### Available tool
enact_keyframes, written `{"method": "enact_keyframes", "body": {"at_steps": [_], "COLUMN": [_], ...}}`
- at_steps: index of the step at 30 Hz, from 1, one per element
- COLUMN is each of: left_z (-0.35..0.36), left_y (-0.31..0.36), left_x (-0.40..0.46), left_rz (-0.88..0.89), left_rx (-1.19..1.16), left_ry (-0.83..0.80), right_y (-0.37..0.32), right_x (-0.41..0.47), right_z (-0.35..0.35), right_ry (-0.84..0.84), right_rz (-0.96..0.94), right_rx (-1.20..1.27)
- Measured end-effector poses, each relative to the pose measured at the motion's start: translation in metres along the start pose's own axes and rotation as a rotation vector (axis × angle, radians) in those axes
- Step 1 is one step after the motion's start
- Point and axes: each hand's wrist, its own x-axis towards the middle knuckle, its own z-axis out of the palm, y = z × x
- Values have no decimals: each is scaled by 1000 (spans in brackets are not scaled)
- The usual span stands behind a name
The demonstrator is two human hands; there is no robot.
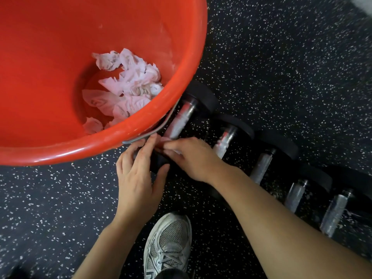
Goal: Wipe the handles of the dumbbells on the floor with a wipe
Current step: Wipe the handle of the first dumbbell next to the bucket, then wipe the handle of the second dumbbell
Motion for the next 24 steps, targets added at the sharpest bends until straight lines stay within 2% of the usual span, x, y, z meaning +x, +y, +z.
{"method": "enact_keyframes", "body": {"at_steps": [2, 4, 8, 15, 20, 22, 24], "left_z": [0, 2, 10, 28, 31, 32, 32], "left_y": [5, 16, 41, 47, 43, 42, 42], "left_x": [1, 2, -2, -12, -12, -11, -11], "left_rz": [-11, 3, 85, 180, 157, 152, 145], "left_rx": [-12, -36, -79, 32, 44, 47, 47], "left_ry": [11, 23, -11, -107, -107, -106, -108], "right_y": [6, 17, 46, 75, 80, 79, 76], "right_x": [-12, -31, -72, -84, -72, -78, -87], "right_z": [-14, -32, -54, -40, -22, -20, -15], "right_ry": [100, 243, 339, 318, 281, 227, 82], "right_rz": [-13, 53, 187, 312, 295, 245, 176], "right_rx": [243, 398, 440, 198, 37, 18, 27]}}
